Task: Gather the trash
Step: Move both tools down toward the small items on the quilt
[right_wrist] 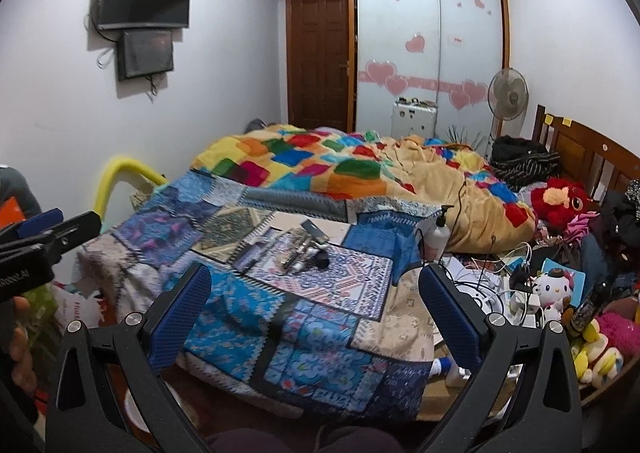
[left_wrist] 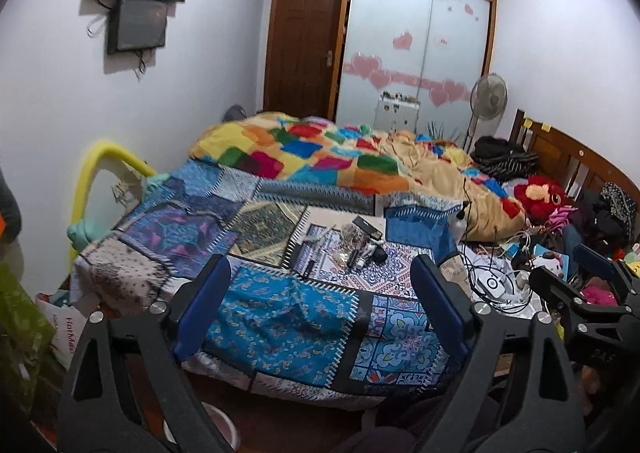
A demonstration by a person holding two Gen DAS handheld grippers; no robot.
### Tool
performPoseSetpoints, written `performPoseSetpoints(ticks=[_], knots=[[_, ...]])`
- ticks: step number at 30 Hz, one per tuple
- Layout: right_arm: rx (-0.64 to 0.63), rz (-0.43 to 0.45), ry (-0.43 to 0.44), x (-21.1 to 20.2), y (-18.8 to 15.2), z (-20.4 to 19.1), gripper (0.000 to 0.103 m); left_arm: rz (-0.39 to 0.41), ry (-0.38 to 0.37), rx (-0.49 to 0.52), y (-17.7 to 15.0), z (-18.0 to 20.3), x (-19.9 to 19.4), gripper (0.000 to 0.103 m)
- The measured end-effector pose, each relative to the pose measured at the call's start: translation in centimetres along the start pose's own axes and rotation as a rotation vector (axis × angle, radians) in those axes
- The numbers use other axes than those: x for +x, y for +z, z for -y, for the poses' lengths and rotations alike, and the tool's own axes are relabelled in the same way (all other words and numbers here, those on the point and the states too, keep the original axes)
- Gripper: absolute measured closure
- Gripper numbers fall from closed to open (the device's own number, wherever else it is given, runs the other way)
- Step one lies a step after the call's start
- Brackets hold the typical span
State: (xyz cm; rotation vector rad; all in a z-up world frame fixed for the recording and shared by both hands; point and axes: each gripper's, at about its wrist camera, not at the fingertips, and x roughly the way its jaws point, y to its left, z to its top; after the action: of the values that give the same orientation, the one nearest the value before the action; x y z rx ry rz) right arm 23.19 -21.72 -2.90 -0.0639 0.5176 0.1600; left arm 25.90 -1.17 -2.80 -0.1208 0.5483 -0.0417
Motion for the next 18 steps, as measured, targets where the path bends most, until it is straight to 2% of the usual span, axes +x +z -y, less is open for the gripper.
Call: performPoseSetpoints(ticks=[8, 13, 18], knots=[[0.004, -0.098, 0.032, 7.6, 0.1, 3.2, 0.001, -0.109, 0.015, -0.008, 1.4, 0.3, 10.0, 0.012], [0.007, -0.181, 0.076, 13.4, 0.4, 4.5, 0.016, -0.177, 0.02, -0.012, 1.7, 0.0, 16.2, 0.013], [0.053, -0.267, 0.147, 18.7, 0.3, 5.4, 0.033, -0.229, 0.015, 0.013, 1.5, -0.4, 21.9, 0.026]])
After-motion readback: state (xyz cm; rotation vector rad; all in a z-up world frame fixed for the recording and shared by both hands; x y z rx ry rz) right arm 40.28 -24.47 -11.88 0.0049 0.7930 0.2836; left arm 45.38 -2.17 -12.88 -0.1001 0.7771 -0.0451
